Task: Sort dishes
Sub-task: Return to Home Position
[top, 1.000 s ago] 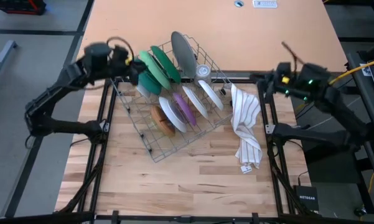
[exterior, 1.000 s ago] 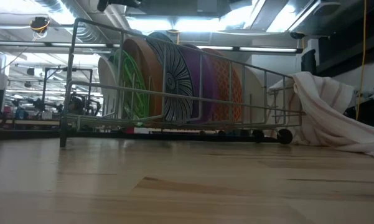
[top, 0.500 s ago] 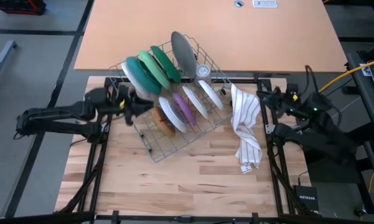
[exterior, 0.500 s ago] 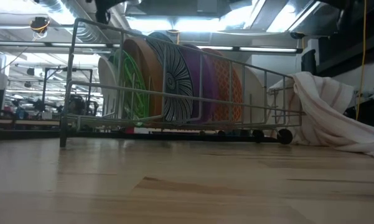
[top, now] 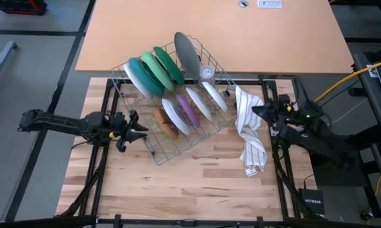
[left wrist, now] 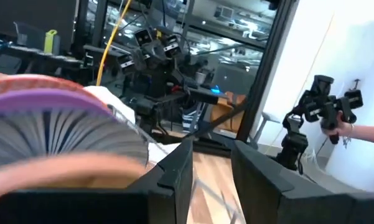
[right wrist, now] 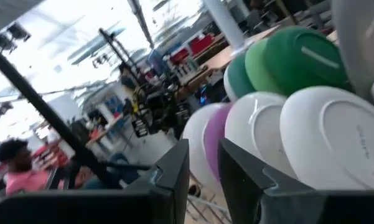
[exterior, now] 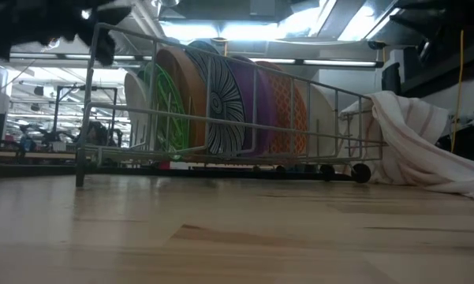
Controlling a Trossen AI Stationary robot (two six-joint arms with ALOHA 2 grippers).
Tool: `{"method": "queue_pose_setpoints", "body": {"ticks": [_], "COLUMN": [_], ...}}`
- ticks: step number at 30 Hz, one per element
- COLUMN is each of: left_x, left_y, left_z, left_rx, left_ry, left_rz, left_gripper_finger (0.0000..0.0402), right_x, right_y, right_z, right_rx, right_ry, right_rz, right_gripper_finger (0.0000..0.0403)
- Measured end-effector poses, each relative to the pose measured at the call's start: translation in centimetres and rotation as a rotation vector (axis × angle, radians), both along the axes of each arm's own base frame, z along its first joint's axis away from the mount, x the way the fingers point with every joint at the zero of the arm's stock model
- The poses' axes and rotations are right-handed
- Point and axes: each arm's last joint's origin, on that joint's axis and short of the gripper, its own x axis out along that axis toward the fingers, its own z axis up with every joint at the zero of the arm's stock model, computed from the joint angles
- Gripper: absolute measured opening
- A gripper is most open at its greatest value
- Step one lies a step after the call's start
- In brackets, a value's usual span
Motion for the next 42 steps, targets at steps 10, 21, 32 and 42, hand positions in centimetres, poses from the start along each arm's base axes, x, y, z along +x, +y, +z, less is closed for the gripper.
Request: {"method": "queue_pose_setpoints", "body": {"ticks": [10, 21, 32, 42], "left_x": [-2.3, -3.7, -3.7, -3.7], "left_y": [0.4, 0.4, 0.5, 0.7], "left_z": [-3.5, -4.7, -4.9, -4.7], "left_rx": [0.106, 0.202, 0.204, 0.289], "left_ry": [-0.031, 0.045, 0.075, 0.055], "left_rz": [0.051, 0.061, 0.077, 0.152], "left_gripper_finger": [0.01, 0.01, 0.01, 0.01], "right_x": [0.6, -0.5, 2.0, 2.7], "right_y": [-0.2, 0.3, -0.8, -0.5], "right_z": [-1.6, -2.4, -7.2, -8.6], "right_rx": [-0.172, -0.266, -0.233, -0.279], "right_ry": [0.013, 0.064, -0.029, -0.126], "right_rz": [0.011, -0.003, 0.056, 0.12], "right_gripper_finger": [0.0087, 0.0087, 0.0087, 0.0087]}}
